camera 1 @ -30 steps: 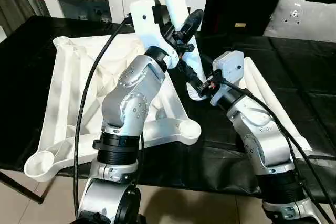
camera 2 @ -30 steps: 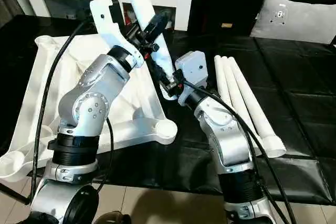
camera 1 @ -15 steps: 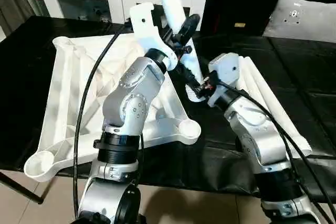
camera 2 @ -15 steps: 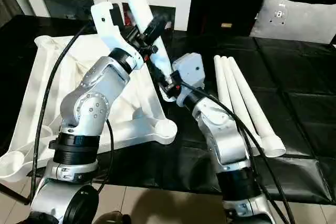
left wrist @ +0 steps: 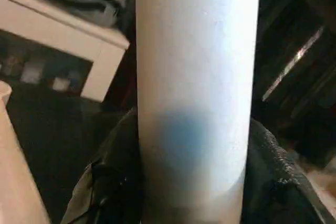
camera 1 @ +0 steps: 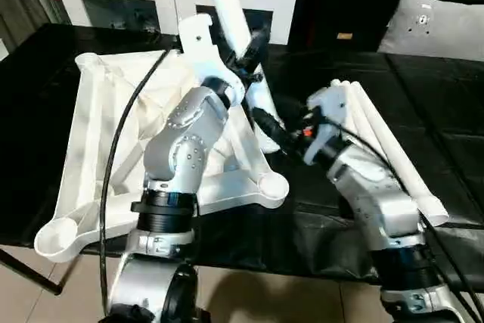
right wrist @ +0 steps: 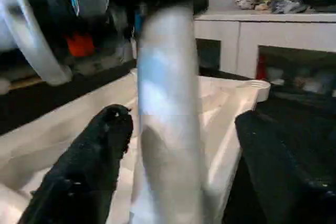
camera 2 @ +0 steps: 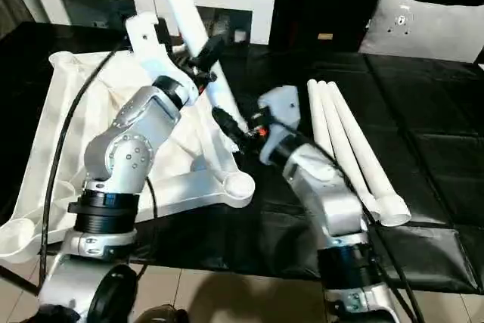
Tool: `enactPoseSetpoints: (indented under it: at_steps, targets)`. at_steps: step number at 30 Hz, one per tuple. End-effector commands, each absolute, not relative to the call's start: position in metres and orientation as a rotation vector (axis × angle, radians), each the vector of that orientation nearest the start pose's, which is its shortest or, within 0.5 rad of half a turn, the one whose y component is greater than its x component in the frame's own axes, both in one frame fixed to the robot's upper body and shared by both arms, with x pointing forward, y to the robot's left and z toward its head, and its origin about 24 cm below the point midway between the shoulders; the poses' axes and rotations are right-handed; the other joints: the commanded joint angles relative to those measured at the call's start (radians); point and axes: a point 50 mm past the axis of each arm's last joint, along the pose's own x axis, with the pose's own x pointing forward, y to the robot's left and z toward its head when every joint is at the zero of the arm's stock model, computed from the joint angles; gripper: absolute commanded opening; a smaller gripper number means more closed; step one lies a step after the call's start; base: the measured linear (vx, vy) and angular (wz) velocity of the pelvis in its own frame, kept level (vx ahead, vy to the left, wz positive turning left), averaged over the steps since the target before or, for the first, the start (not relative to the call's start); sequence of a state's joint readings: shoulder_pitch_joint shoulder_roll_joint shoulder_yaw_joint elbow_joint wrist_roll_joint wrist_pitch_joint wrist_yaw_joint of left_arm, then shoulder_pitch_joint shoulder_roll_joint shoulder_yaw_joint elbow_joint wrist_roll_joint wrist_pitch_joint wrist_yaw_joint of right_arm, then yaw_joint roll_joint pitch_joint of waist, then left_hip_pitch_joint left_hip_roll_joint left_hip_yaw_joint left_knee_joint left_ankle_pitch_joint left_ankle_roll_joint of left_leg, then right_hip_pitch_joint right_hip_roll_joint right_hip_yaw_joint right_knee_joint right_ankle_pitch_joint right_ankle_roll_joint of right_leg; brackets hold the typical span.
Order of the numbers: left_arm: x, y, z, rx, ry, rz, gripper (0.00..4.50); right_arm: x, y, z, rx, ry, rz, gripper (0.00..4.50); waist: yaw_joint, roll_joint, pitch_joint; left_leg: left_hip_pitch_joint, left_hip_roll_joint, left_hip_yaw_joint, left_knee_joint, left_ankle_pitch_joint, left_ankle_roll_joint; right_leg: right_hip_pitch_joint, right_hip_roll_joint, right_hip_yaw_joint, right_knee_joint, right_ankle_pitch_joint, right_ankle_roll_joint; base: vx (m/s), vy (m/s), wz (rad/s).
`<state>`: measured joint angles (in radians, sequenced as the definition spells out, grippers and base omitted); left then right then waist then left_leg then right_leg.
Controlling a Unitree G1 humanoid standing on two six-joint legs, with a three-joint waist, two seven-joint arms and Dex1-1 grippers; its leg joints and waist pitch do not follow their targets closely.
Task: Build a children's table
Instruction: Pick table leg
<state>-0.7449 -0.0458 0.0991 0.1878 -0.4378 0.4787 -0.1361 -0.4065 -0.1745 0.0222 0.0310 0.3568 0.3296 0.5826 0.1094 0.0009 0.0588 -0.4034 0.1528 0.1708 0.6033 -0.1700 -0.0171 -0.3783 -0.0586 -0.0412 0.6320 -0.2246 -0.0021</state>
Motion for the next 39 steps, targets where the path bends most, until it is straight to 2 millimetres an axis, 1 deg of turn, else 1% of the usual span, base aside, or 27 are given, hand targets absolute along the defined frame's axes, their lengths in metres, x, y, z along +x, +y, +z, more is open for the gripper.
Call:
enactPoseSetpoints:
  at_steps: [1,3,5,6,7,8,9,10,12,14,15,16,17,19,21,22,24,25,27,28,30,32,33,34,37,38,39]
  targets:
    - [0.358,0.072,0.188,-0.39,-0.054,-0.538,1.84,0.309,-0.132,0.13,0.191,-0.069,0.761,3.83,0.002,0.001,-0.075,0.031,0.075,-0.03,-0.064,-0.116,0.041,0.045,-0.089,0.044,-0.065,0.063,-0.223,0.0,0.0,0.0]
    - [0.358,0.075,0.188,-0.395,-0.039,-0.571,1.84,0.309,-0.143,0.135,0.246,-0.059,0.762,3.93,0.006,0.003,-0.075,0.034,0.074,-0.029,-0.063,-0.114,0.044,0.045,-0.091,0.044,-0.066,0.059,-0.23,0.0,0.0,0.0]
    - [0.358,0.077,0.188,-0.4,-0.034,-0.594,1.84,0.309,-0.148,0.137,0.262,-0.058,0.765,4.15,0.007,0.0,-0.076,0.032,0.074,-0.029,-0.062,-0.107,0.042,0.045,-0.092,0.043,-0.064,0.065,-0.237,0.0,0.0,0.0]
    - [0.357,0.078,0.188,-0.417,-0.025,-0.628,1.84,0.309,-0.152,0.138,0.266,-0.056,0.768,4.3,0.008,0.001,-0.077,0.032,0.074,-0.029,-0.061,-0.099,0.042,0.045,-0.093,0.042,-0.063,0.07,-0.244,0.0,0.0,0.0]
    - [0.356,0.079,0.189,-0.435,-0.017,-0.667,1.84,0.308,-0.157,0.139,0.26,-0.045,0.782,4.3,0.008,0.001,-0.076,0.031,0.074,-0.028,-0.061,-0.096,0.042,0.045,-0.093,0.042,-0.063,0.071,-0.247,0.0,0.0,0.0]
    - [0.355,0.08,0.19,-0.462,-0.007,-0.699,1.84,0.307,-0.159,0.139,0.253,-0.033,0.792,4.45,0.011,0.0,-0.077,0.033,0.072,-0.026,-0.059,-0.093,0.042,0.046,-0.093,0.041,-0.061,0.071,-0.254,0.0,0.0,0.0]
    - [0.354,0.08,0.19,-0.479,-0.001,-0.716,1.84,0.307,-0.161,0.139,0.25,-0.026,0.797,4.49,0.012,0.001,-0.075,0.03,0.072,-0.026,-0.06,-0.095,0.04,0.045,-0.093,0.041,-0.062,0.065,-0.256,0.0,0.0,0.0]
    - [0.352,0.081,0.194,-0.534,0.004,-0.77,1.84,0.304,-0.165,0.138,0.224,0.006,0.84,4.49,0.011,-0.004,-0.075,0.03,0.071,-0.025,-0.06,-0.101,0.041,0.046,-0.092,0.041,-0.063,0.056,-0.257,0.0,0.0,0.0]
    - [0.348,0.082,0.199,-0.596,0.009,-0.852,1.84,0.3,-0.17,0.138,0.219,0.062,0.896,4.5,0.015,-0.003,-0.074,0.03,0.07,-0.025,-0.058,-0.1,0.044,0.049,-0.094,0.041,-0.064,0.04,-0.265,0.0,0.0,0.0]
    - [0.346,0.082,0.201,-0.596,0.004,-0.893,1.84,0.297,-0.172,0.139,0.219,0.081,0.93,4.5,0.016,-0.004,-0.073,0.029,0.069,-0.025,-0.058,-0.097,0.052,0.048,-0.093,0.041,-0.067,0.031,-0.262,0.0,0.0,0.0]
    - [0.342,0.081,0.205,-0.616,-0.001,-0.962,1.84,0.294,-0.175,0.138,0.235,0.128,0.974,4.5,0.017,-0.004,-0.074,0.03,0.07,-0.025,-0.057,-0.095,0.056,0.049,-0.094,0.042,-0.066,0.027,-0.262,0.0,0.0,0.0]
    - [0.341,0.081,0.206,-0.623,-0.001,-0.979,1.84,0.293,-0.176,0.138,0.24,0.141,0.983,4.5,0.016,-0.005,-0.073,0.029,0.07,-0.025,-0.058,-0.094,0.057,0.049,-0.093,0.041,-0.066,0.022,-0.263,0.0,0.0,0.0]
    - [0.339,0.08,0.207,-0.624,-0.006,-1.008,1.84,0.292,-0.177,0.139,0.243,0.149,0.997,4.5,0.016,-0.004,-0.073,0.029,0.072,-0.026,-0.058,-0.092,0.057,0.047,-0.094,0.041,-0.066,0.019,-0.265,0.0,0.0,0.0]
    - [0.334,0.079,0.211,-0.627,-0.019,-1.082,1.84,0.288,-0.177,0.143,0.285,0.148,1.05,4.5,0.017,-0.006,-0.073,0.029,0.071,-0.024,-0.057,-0.092,0.062,0.048,-0.095,0.041,-0.068,0.011,-0.27,0.0,0.0,0.0]
    - [0.33,0.078,0.213,-0.609,-0.027,-1.132,1.84,0.285,-0.177,0.148,0.324,0.136,1.103,4.5,0.018,-0.006,-0.073,0.029,0.073,-0.025,-0.058,-0.094,0.063,0.047,-0.095,0.041,-0.068,0.004,-0.267,0.0,0.0,0.0]
    - [0.328,0.077,0.213,-0.593,-0.025,-1.156,1.84,0.283,-0.176,0.15,0.336,0.13,1.128,4.5,0.018,-0.005,-0.074,0.03,0.075,-0.026,-0.058,-0.093,0.065,0.045,-0.094,0.041,-0.067,0.002,-0.264,0.0,0.0,0.0]
    - [0.323,0.074,0.214,-0.553,-0.03,-1.214,1.84,0.28,-0.172,0.152,0.352,0.133,1.179,4.22,0.02,-0.004,-0.073,0.032,0.075,-0.025,-0.059,-0.098,0.061,0.044,-0.094,0.041,-0.069,-0.013,-0.259,0.0,0.0,0.0]
    - [0.32,0.072,0.215,-0.538,-0.032,-1.244,1.84,0.279,-0.17,0.152,0.355,0.142,1.199,4.22,0.021,-0.003,-0.072,0.031,0.076,-0.025,-0.059,-0.098,0.057,0.043,-0.094,0.041,-0.069,-0.017,-0.257,0.0,0.0,0.0]
    - [0.315,0.068,0.215,-0.508,-0.035,-1.283,1.84,0.276,-0.164,0.151,0.363,0.161,1.243,4.02,0.023,-0.003,-0.072,0.033,0.077,-0.025,-0.061,-0.108,0.044,0.042,-0.095,0.041,-0.071,-0.034,-0.256,0.0,0.0,0.0]
    - [0.314,0.065,0.215,-0.494,-0.032,-1.294,1.84,0.274,-0.16,0.148,0.358,0.185,1.269,4.02,0.025,-0.003,-0.072,0.033,0.077,-0.024,-0.061,-0.114,0.038,0.042,-0.095,0.042,-0.071,-0.041,-0.254,0.0,0.0,0.0]
    - [0.314,0.065,0.215,-0.499,-0.032,-1.297,1.84,0.274,-0.157,0.144,0.343,0.212,1.275,3.77,0.027,-0.003,-0.072,0.033,0.077,-0.024,-0.061,-0.111,0.033,0.041,-0.095,0.042,-0.072,-0.042,-0.252,0.0,0.0,0.0]
    - [0.314,0.064,0.216,-0.507,-0.035,-1.302,1.84,0.274,-0.152,0.138,0.329,0.247,1.279,3.65,0.031,-0.004,-0.071,0.032,0.076,-0.025,-0.062,-0.118,0.02,0.041,-0.096,0.042,-0.074,-0.062,-0.239,0.0,0.0,0.0]
    - [0.314,0.064,0.215,-0.504,-0.035,-1.305,1.84,0.275,-0.152,0.137,0.333,0.25,1.272,3.5,0.031,-0.004,-0.071,0.032,0.076,-0.024,-0.062,-0.119,0.017,0.042,-0.096,0.043,-0.074,-0.063,-0.237,0.0,0.0,0.0]
    - [0.314,0.064,0.215,-0.497,-0.037,-1.312,1.84,0.277,-0.15,0.136,0.332,0.25,1.258,3.5,0.031,-0.004,-0.072,0.032,0.076,-0.025,-0.063,-0.118,0.014,0.041,-0.096,0.043,-0.073,-0.062,-0.234,0.0,0.0,0.0]
    - [0.313,0.064,0.215,-0.491,-0.04,-1.32,1.84,0.281,-0.149,0.136,0.339,0.25,1.237,3.17,0.03,-0.004,-0.072,0.031,0.074,-0.025,-0.063,-0.114,0.011,0.04,-0.094,0.042,-0.072,-0.053,-0.233,0.0,0.0,0.0]
    - [0.313,0.064,0.216,-0.489,-0.041,-1.322,1.84,0.281,-0.149,0.136,0.341,0.248,1.24,3.17,0.031,-0.004,-0.074,0.03,0.074,-0.025,-0.062,-0.112,0.013,0.042,-0.095,0.042,-0.071,-0.049,-0.232,0.0,0.0,0.0]
    - [0.313,0.063,0.216,-0.488,-0.041,-1.325,1.84,0.281,-0.149,0.137,0.344,0.246,1.243,3.05,0.032,-0.006,-0.074,0.031,0.074,-0.025,-0.062,-0.107,0.016,0.042,-0.095,0.042,-0.07,-0.041,-0.232,0.0,0.0,0.0]
